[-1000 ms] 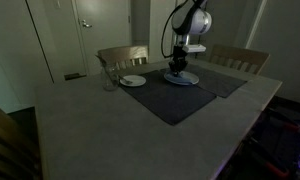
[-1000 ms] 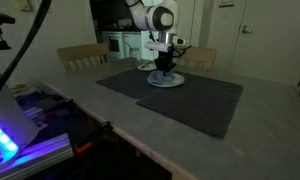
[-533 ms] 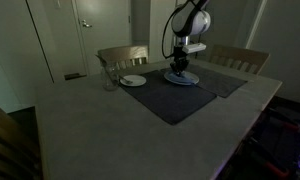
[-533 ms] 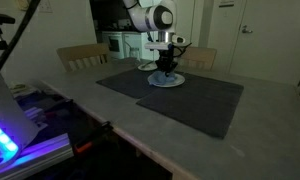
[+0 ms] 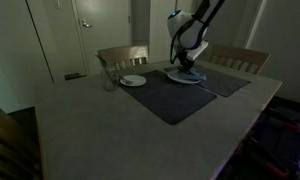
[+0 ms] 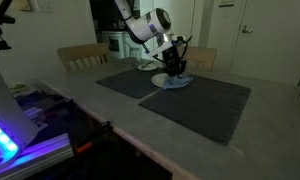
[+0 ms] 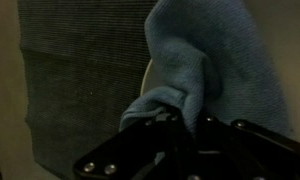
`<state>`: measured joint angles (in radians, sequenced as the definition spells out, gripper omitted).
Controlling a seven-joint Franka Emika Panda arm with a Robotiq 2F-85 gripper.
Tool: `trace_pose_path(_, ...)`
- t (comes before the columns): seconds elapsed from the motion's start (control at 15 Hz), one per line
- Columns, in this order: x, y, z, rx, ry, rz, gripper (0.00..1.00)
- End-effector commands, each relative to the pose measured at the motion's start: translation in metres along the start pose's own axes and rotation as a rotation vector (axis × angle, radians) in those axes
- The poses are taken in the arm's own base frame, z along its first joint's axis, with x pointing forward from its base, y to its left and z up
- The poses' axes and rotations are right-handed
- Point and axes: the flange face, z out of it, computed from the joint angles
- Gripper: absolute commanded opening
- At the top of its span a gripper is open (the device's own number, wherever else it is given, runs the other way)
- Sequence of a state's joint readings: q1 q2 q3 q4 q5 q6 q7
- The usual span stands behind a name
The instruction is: Wipe the plate with the blue cloth
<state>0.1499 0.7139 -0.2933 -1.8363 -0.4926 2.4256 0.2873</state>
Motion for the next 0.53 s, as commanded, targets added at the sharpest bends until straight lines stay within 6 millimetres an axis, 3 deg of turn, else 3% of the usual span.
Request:
trace_pose_path(0.0,-0.002,-0.011,0.023,-0.054,-0.011,-0.012,0.03)
trace_pose_path(0.47,0.000,-0.013,0.012,0.236,-0.026,0.055,0.03)
